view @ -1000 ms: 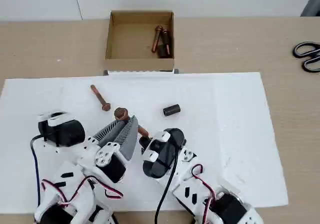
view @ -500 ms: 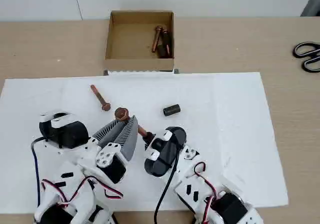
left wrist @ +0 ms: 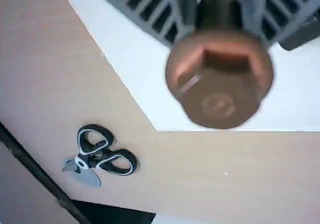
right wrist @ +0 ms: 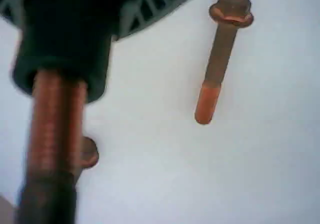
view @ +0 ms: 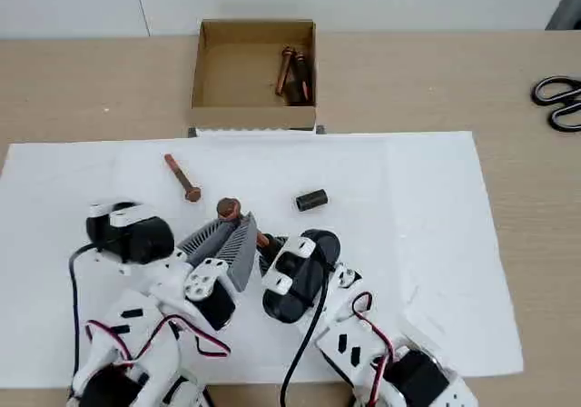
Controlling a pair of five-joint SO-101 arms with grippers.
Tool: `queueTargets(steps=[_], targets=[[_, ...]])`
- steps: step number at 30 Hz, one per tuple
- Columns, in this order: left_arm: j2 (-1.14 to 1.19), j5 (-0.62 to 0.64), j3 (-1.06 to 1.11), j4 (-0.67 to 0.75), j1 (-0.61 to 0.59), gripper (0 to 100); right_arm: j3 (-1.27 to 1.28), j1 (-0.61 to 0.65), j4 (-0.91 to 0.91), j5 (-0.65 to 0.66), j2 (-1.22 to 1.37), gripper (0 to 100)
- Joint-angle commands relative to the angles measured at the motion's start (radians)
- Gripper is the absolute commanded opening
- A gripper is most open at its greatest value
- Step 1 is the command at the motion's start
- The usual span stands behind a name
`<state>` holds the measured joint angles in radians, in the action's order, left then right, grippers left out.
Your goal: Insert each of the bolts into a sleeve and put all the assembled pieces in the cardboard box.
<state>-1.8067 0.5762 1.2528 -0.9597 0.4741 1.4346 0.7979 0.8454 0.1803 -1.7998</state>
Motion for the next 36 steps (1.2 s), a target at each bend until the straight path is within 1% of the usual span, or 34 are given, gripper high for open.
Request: queueTargets(steps=[1, 4, 9, 13, 18, 22, 25, 28, 30, 34, 36], targets=[[-0.012, -0.009, 0.004, 0.069, -0.009, 0, -0.028, -0.005, -0.031, 0.041, -0.016, 0.3], [-0.012, -0.011, 0.004, 0.072, -0.002, 0, -0.028, -0.005, -0.058, 0.069, -0.016, 0.3], [-0.011, -0.035, 0.005, -0.006, -0.002, 0, -0.028, -0.005, -0.119, 0.120, -0.016, 0.3], [-0.011, -0.035, 0.005, -0.066, 0.002, 0, -0.021, -0.005, -0.162, 0.126, -0.016, 0.3], [-0.011, -0.035, 0.007, -0.143, 0.077, 0, -0.018, -0.005, -0.211, 0.126, -0.015, 0.3], [-0.011, -0.035, 0.053, -0.140, 0.091, 0, -0.018, -0.005, -0.217, 0.167, -0.015, 0.3], [-0.011, -0.037, 0.074, -0.133, 0.087, 0, -0.018, -0.005, -0.217, 0.172, -0.015, 0.3], [-0.011, -0.043, 0.074, -0.098, 0.084, 1, -0.018, -0.007, -0.217, 0.172, -0.015, 0.3], [-0.011, -0.066, 0.074, -0.086, 0.084, 6, -0.018, -0.007, -0.217, 0.172, -0.015, 0.3], [-0.011, -0.069, 0.073, -0.087, 0.083, 20, -0.018, -0.007, -0.211, 0.172, -0.015, 0.3], [-0.011, -0.069, 0.073, -0.089, 0.083, 21, -0.018, -0.007, -0.211, 0.172, -0.015, 0.3]])
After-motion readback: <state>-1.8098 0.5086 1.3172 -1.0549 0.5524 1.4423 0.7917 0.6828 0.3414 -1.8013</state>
